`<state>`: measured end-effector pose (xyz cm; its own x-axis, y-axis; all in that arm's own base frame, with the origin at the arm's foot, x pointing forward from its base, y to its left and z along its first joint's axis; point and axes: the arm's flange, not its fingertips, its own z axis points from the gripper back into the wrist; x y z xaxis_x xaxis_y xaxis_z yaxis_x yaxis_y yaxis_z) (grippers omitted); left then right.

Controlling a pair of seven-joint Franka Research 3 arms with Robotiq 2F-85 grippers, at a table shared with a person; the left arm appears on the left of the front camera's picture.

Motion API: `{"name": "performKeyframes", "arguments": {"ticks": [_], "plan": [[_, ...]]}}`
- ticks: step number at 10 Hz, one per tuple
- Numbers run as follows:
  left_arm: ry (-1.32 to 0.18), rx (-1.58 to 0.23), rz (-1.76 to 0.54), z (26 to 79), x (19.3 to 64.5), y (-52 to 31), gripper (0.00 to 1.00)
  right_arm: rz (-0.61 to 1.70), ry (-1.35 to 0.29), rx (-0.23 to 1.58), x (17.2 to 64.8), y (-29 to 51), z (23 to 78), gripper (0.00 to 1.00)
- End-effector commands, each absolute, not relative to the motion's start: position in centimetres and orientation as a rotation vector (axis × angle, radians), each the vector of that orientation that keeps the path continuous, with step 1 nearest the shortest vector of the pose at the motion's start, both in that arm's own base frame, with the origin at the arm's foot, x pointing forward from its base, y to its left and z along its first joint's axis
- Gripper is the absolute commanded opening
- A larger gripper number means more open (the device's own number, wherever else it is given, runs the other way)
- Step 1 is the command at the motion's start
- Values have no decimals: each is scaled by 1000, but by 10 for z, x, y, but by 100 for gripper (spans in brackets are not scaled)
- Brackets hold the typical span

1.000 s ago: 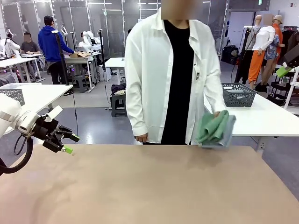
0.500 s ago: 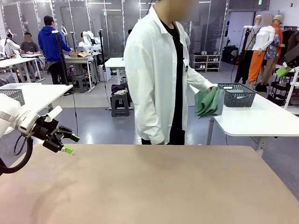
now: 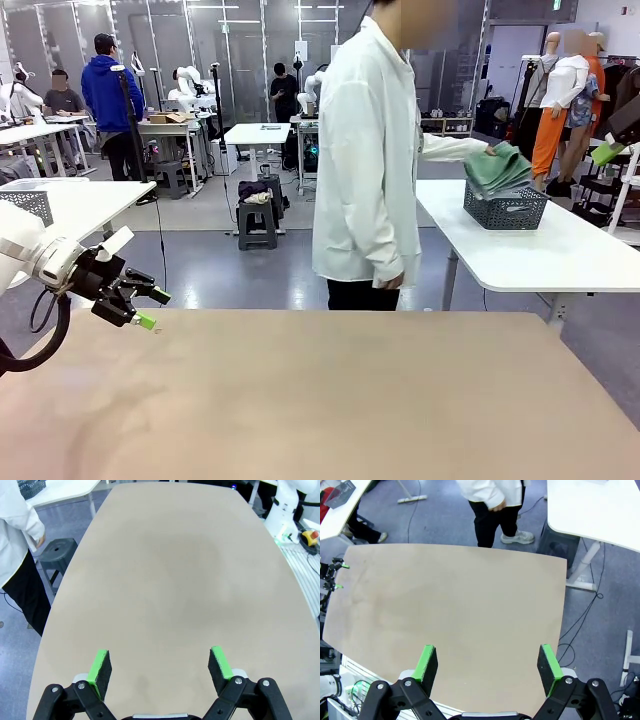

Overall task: Fold the towels and place them in the basket.
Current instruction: Stack the folded Towel with hook on the right side of the table.

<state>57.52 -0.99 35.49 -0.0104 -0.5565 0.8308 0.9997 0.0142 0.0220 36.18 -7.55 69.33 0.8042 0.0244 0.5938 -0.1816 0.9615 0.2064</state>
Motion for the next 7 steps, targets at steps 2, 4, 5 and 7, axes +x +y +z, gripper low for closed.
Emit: {"name": "performKeyframes", "arguments": {"ticks": [2, 4, 5, 7], "plan": [[-787, -740, -1432, 356, 575, -11, 98, 97, -621, 261, 362, -74, 695, 100], [-787, -740, -1432, 356, 575, -11, 98, 97, -621, 261, 362, -74, 695, 100], [-787, -740, -1432, 356, 575, -11, 98, 97, -621, 261, 362, -74, 695, 100], [-787, -740, -1432, 356, 575, -11, 98, 97, -621, 261, 362, -74, 695, 100]]}}
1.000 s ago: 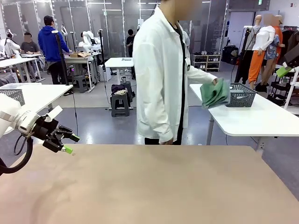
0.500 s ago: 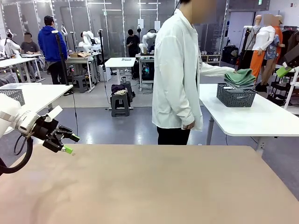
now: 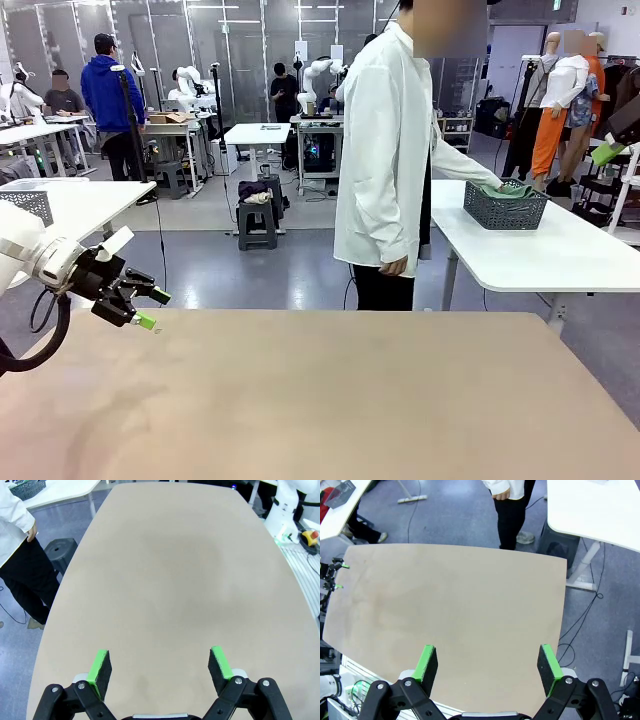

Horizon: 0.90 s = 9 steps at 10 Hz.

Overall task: Fold the towels and place them in the basket.
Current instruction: Stack the folded Towel with hook on the right side of the table.

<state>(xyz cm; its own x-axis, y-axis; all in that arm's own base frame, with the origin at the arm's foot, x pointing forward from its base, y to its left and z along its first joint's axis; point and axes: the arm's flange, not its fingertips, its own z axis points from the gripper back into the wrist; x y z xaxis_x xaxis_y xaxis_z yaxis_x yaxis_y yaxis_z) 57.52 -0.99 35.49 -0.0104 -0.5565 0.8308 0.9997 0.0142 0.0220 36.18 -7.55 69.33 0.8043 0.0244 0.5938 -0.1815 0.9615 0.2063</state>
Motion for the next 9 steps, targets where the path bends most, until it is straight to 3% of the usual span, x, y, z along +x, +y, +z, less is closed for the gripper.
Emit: {"name": "performKeyframes", "arguments": {"ticks": [1, 9], "plan": [[-787, -740, -1432, 356, 575, -11, 98, 97, -621, 261, 362, -74, 695, 100], [-787, -740, -1432, 356, 575, -11, 98, 97, -621, 261, 362, -74, 695, 100]]}}
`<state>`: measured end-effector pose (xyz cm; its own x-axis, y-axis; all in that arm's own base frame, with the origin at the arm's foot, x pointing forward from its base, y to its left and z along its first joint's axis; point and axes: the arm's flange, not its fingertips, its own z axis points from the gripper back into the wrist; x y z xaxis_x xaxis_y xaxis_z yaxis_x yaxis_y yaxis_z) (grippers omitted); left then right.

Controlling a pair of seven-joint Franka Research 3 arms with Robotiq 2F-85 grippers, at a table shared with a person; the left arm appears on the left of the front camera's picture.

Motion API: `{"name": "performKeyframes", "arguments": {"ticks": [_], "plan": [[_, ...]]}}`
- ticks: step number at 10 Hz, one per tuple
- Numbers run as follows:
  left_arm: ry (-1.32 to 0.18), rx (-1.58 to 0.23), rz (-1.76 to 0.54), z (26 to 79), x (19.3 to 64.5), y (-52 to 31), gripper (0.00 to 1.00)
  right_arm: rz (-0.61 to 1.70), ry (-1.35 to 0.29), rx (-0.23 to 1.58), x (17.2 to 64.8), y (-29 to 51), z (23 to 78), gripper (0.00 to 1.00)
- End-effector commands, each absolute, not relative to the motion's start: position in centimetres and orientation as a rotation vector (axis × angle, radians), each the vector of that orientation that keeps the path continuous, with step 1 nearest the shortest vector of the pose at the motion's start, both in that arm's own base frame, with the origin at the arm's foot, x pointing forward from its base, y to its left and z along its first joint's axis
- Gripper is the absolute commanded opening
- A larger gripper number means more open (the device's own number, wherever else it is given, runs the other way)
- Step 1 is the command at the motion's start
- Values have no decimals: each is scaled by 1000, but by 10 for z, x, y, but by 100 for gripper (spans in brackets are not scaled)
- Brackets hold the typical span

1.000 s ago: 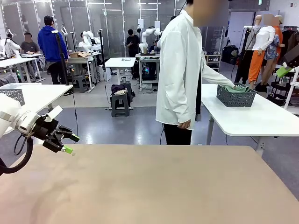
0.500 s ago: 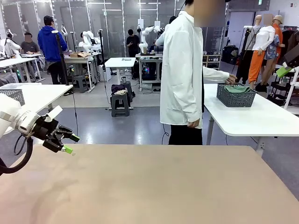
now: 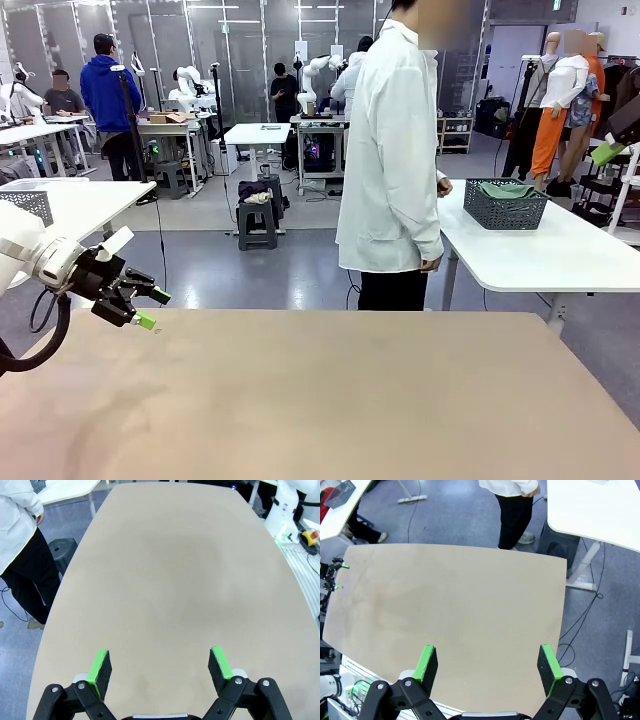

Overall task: Fold the towels and place them in the basket.
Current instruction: Stack the folded Towel with hook on the right side of the table.

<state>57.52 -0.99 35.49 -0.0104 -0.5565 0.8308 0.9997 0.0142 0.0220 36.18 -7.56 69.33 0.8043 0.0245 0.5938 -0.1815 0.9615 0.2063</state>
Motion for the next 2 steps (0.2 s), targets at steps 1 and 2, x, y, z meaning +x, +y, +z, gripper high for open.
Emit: {"name": "performKeyframes", "arguments": {"ticks": [1, 2], "plan": [[-787, -740, -1432, 356, 575, -11, 98, 97, -621, 261, 362, -74, 695, 100], [-787, -740, -1432, 356, 575, -11, 98, 97, -621, 261, 362, -74, 695, 100]]}}
